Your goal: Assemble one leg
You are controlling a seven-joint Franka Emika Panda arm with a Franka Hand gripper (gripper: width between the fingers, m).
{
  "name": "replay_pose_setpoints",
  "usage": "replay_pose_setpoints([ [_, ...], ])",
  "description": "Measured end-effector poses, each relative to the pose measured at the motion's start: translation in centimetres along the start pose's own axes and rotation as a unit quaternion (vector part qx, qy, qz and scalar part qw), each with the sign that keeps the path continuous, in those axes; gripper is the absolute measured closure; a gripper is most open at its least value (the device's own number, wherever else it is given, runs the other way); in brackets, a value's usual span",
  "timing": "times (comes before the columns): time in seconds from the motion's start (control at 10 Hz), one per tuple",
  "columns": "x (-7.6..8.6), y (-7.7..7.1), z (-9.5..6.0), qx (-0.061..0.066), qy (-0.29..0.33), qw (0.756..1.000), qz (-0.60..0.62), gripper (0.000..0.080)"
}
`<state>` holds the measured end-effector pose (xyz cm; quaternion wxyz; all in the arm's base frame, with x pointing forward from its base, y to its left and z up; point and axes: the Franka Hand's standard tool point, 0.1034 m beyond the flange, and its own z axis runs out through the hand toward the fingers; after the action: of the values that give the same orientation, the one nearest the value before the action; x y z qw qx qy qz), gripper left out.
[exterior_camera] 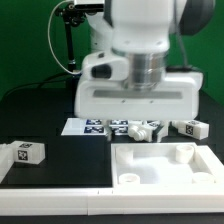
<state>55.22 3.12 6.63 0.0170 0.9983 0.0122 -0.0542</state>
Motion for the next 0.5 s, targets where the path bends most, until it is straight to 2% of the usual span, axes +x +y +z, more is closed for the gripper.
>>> replay_pose_setpoints([
  [0.1,-0.2,-0.1,-0.2,0.0,0.005,1.0,0.007,0.0152],
  [0.3,-0.2,0.1,0.0,-0.001,0.003,0.998,-0.061,0.0151],
  [0.4,-0.4,-0.3,0.0,-0.006,0.004,0.997,-0.078,0.0151],
  [0.5,-1.2,-2.3,-0.3,-0.018,0.008,0.993,-0.118,0.0151],
])
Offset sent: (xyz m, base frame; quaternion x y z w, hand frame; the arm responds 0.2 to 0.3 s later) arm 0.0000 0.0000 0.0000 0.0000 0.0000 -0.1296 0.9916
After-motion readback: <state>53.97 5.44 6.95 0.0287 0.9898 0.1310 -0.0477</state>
